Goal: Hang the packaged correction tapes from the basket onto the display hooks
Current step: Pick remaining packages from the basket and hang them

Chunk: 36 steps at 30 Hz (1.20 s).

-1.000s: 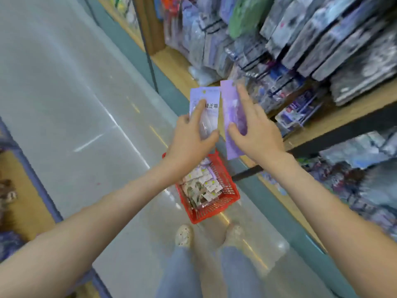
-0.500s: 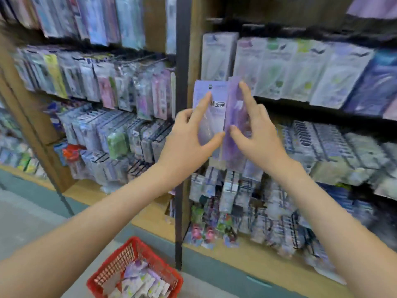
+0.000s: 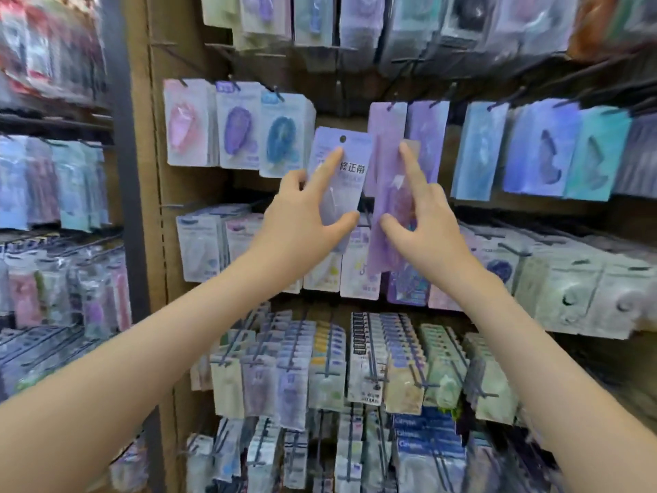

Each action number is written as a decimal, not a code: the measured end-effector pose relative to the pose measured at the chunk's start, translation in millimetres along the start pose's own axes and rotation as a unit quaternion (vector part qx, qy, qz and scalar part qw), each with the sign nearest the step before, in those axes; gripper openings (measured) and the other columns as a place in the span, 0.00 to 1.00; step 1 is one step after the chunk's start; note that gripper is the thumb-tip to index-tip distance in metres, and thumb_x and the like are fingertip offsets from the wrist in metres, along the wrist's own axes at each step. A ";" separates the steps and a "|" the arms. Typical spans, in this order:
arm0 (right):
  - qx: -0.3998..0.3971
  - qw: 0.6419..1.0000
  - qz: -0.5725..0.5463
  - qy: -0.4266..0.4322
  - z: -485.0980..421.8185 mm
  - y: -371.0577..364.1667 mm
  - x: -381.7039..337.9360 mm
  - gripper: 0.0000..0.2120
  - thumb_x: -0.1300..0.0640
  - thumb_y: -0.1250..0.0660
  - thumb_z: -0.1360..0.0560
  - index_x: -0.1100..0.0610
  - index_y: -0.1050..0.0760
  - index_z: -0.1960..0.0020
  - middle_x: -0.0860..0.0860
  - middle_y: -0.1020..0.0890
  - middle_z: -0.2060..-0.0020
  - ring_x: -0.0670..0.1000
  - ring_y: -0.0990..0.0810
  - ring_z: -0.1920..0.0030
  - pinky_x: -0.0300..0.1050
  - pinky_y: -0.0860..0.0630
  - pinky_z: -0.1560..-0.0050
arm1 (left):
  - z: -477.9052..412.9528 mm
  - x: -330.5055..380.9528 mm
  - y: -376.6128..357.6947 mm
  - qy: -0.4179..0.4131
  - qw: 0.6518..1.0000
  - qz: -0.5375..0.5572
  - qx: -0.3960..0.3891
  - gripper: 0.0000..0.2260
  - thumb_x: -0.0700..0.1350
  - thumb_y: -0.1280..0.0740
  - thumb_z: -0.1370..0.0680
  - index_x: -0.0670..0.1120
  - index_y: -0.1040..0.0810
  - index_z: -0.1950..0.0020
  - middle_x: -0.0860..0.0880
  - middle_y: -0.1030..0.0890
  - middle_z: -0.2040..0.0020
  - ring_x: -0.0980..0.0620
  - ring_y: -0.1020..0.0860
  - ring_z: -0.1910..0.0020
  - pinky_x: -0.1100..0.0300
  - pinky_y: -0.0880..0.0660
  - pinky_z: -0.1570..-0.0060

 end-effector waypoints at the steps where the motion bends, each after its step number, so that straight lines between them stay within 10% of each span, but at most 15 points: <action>1: 0.009 1.000 0.009 0.003 -9.8 5.9 4.8 0.39 0.56 0.36 0.24 0.38 0.55 0.23 0.47 0.35 0.58 0.39 0.31 0.63 0.23 0.37 0.61 | -10.3 -0.2 -5.7 -0.011 1.000 -0.008 0.005 0.34 0.56 0.32 0.25 0.61 0.47 0.23 0.44 0.32 0.36 0.48 0.29 0.40 0.66 0.38 0.47; 14: 0.094 0.990 0.104 -0.030 -114.3 31.8 68.4 0.39 0.55 0.37 0.23 0.36 0.57 0.24 0.53 0.34 0.47 0.50 0.28 0.60 0.45 0.34 0.59 | -127.1 -2.7 -74.1 -0.090 0.992 -0.017 0.090 0.35 0.55 0.33 0.25 0.58 0.47 0.22 0.42 0.35 0.38 0.40 0.27 0.44 0.52 0.29 0.47; 21: 0.139 0.980 0.142 0.021 -107.4 40.3 79.4 0.38 0.54 0.37 0.23 0.36 0.55 0.24 0.47 0.36 0.55 0.45 0.30 0.67 0.34 0.36 0.66 | -129.1 -3.9 -89.0 -0.105 0.989 -0.011 0.103 0.36 0.56 0.33 0.25 0.59 0.51 0.22 0.43 0.35 0.37 0.43 0.28 0.45 0.53 0.25 0.51; 32: 0.037 0.978 0.204 0.001 -122.1 72.5 71.6 0.36 0.51 0.39 0.26 0.36 0.53 0.24 0.53 0.31 0.50 0.54 0.28 0.53 0.50 0.27 0.54 | -123.5 6.7 -94.0 -0.067 0.990 -0.028 0.124 0.37 0.58 0.34 0.26 0.58 0.51 0.22 0.45 0.36 0.38 0.45 0.27 0.46 0.54 0.24 0.53; 36: 0.002 0.984 0.175 0.000 -127.4 85.4 69.5 0.34 0.51 0.40 0.25 0.37 0.51 0.24 0.48 0.28 0.60 0.47 0.26 0.62 0.42 0.32 0.65 | -123.2 6.7 -92.5 -0.062 0.988 -0.047 0.130 0.37 0.57 0.34 0.25 0.58 0.51 0.22 0.46 0.36 0.38 0.46 0.28 0.45 0.58 0.27 0.54</action>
Point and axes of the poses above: each hand's wrist, its own z-axis away from the middle knuckle, its own y-axis out of the back of the hand, x = y × z, the point moved 1 cm from there along -z, towards the middle knuckle
